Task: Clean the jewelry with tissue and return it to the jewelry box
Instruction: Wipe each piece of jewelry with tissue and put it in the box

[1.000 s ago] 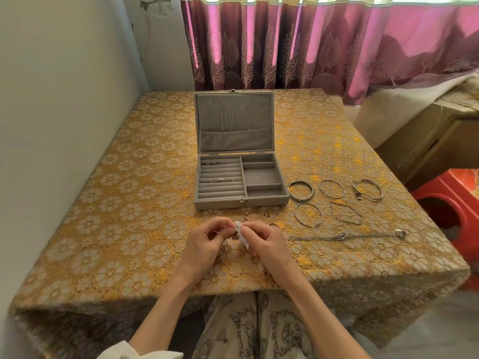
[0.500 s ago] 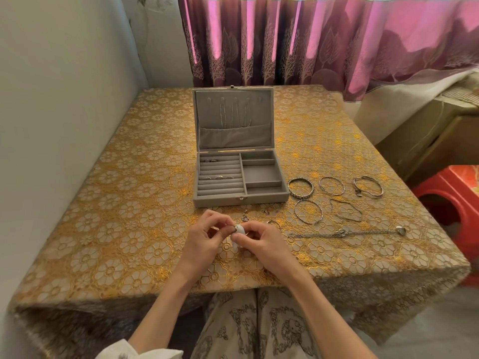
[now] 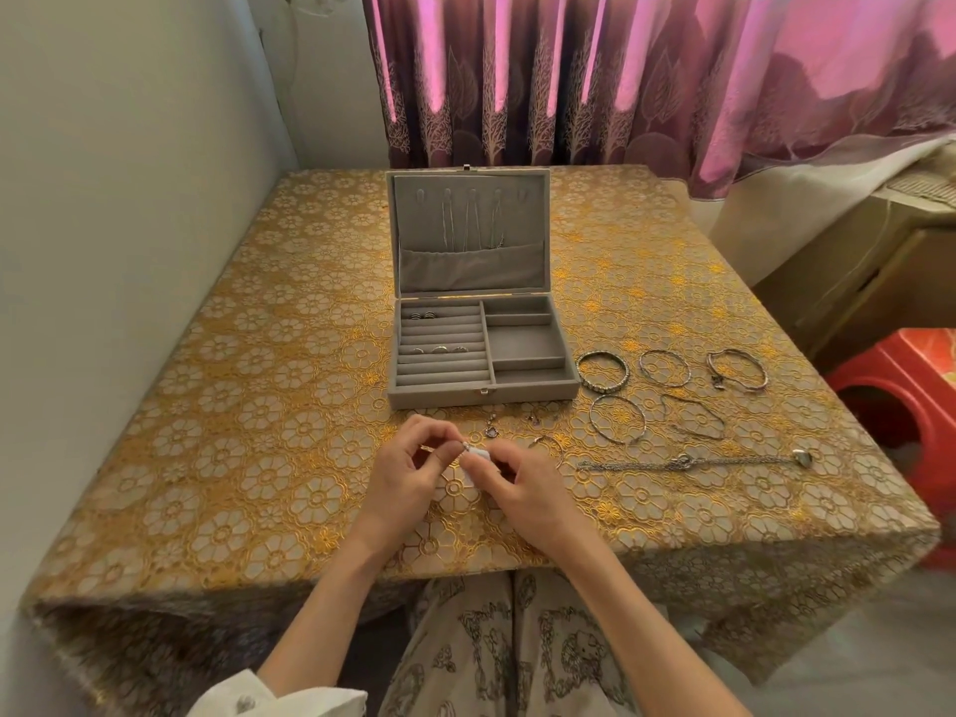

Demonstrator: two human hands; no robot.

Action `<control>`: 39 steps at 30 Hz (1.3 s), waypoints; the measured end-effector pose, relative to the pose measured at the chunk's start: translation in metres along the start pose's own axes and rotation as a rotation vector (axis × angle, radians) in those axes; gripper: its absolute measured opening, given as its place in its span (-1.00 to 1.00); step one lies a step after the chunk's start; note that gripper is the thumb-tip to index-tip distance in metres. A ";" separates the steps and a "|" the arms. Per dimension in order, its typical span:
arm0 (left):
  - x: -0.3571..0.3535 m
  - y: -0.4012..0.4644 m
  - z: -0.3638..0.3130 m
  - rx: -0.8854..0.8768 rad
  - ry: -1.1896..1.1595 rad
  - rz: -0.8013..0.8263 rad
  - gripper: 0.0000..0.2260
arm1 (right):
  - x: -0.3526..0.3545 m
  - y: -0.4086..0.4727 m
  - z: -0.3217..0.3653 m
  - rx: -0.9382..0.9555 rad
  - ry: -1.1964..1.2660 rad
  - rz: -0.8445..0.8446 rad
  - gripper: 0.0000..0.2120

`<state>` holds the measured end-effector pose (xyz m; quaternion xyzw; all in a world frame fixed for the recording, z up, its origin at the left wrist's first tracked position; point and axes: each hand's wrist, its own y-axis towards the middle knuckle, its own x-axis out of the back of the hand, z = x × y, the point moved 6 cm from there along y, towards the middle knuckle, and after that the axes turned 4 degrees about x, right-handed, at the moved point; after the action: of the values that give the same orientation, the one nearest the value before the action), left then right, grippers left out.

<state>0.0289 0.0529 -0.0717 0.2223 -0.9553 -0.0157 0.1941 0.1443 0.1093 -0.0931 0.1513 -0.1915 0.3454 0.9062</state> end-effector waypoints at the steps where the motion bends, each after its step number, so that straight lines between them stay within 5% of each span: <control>1: 0.000 0.000 0.000 0.008 -0.003 0.001 -0.84 | 0.000 0.000 -0.001 -0.009 0.011 0.002 -0.68; 7: -0.003 -0.002 -0.003 0.036 -0.063 0.047 -0.96 | 0.000 -0.001 -0.008 -0.076 0.097 0.043 -0.86; 24: 0.001 -0.002 -0.004 0.139 -0.142 0.023 -0.97 | 0.002 -0.001 -0.001 -0.020 0.016 -0.008 -0.76; 33: 0.021 0.033 -0.022 0.181 -0.228 -0.107 -0.92 | 0.027 0.005 0.000 -0.094 0.237 -0.055 -0.82; 39: 0.037 0.086 -0.041 0.093 0.010 -0.113 -0.92 | 0.065 0.044 0.005 -0.029 0.187 -0.146 -0.78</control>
<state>-0.0216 0.1164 -0.0107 0.2847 -0.9400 0.0189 0.1869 0.1578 0.1757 -0.0527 0.1189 -0.0998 0.2882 0.9449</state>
